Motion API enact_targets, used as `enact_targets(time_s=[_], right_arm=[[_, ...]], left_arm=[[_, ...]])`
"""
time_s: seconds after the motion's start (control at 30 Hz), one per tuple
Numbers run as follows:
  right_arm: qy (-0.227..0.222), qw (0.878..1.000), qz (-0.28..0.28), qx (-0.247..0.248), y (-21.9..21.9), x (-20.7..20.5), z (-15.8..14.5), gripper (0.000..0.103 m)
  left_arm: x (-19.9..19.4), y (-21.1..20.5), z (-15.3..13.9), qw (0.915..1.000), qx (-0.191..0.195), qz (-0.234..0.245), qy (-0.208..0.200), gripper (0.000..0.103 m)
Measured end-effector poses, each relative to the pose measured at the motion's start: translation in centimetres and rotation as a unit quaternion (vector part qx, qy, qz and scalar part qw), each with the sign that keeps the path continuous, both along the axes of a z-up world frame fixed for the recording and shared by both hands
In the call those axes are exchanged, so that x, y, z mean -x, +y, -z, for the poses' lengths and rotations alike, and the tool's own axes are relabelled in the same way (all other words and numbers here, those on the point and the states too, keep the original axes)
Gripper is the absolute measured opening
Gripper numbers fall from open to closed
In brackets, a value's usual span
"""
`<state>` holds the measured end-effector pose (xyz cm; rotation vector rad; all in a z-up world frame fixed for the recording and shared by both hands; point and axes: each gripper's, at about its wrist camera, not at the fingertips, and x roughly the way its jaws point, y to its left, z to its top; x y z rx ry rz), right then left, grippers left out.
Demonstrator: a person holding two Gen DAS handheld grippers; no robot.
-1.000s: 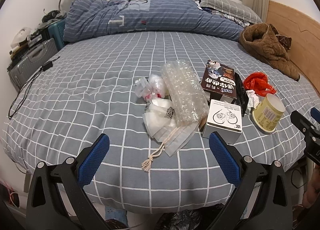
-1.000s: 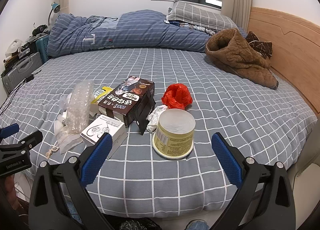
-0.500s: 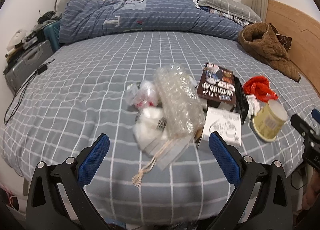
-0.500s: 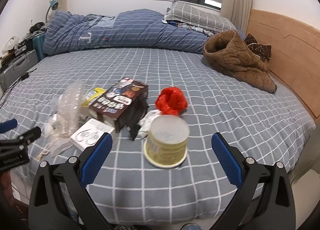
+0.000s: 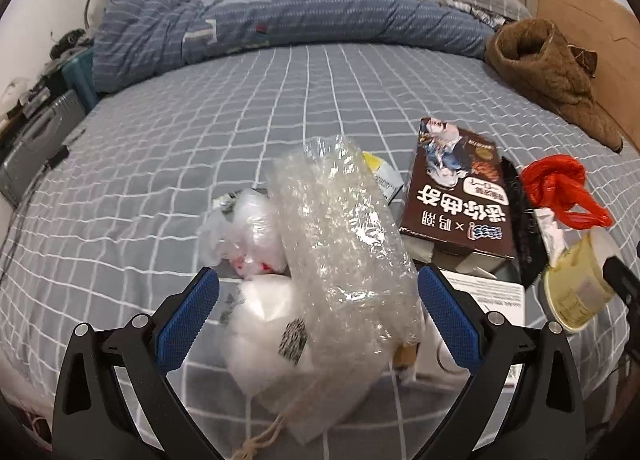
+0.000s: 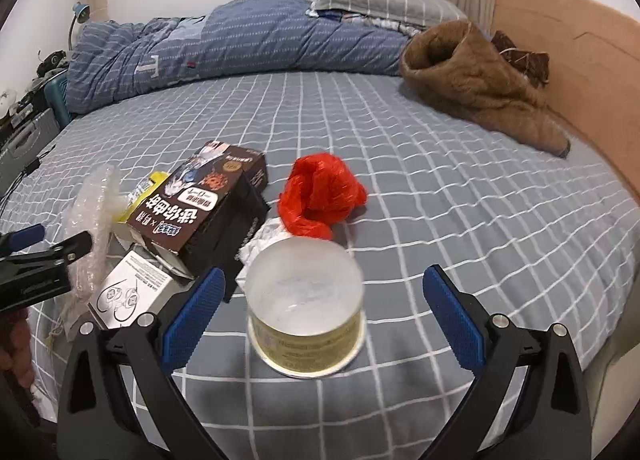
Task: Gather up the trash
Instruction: 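Grasp the bubble-wrap roll with the left tool while the right tool grasps the cream cup, then carry the bubble wrap and cream cup with both tools toward the black bin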
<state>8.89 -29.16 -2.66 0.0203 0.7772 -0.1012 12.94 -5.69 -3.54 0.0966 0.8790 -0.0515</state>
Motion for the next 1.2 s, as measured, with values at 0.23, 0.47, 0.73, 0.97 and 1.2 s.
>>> enact_targets(time_s=[0.23, 0.47, 0.73, 0.97, 1.2], right_arm=[[0.021, 1.000, -0.003, -0.003, 0.9, -1.0, 2.0, 0.095], [0.028, 1.000, -0.003, 0.009, 1.2, -1.5, 2.9, 0.079], [0.018, 1.000, 0.006, 0.005, 0.6, -1.2, 2.4, 0.069], [0.008, 1.000, -0.003, 0.007, 0.6, -0.5, 1.6, 0.069], [-0.011, 1.000, -0.005, 0.015, 0.8, 0.6, 0.3, 0.069]], left_arm=[[-2.5, 0.1, 1.4, 0.9999, 0.009, -0.011, 0.010, 0.097], [-3.3, -0.3, 2.3, 0.9996, 0.009, -0.001, 0.027, 0.061], [-2.5, 0.2, 1.8, 0.9994, 0.026, 0.012, 0.019, 0.032], [-1.4, 0.8, -0.2, 0.9983, 0.051, 0.025, 0.009, 0.032], [0.0, 0.6, -0.8, 0.9987, 0.042, 0.027, 0.002, 0.032]])
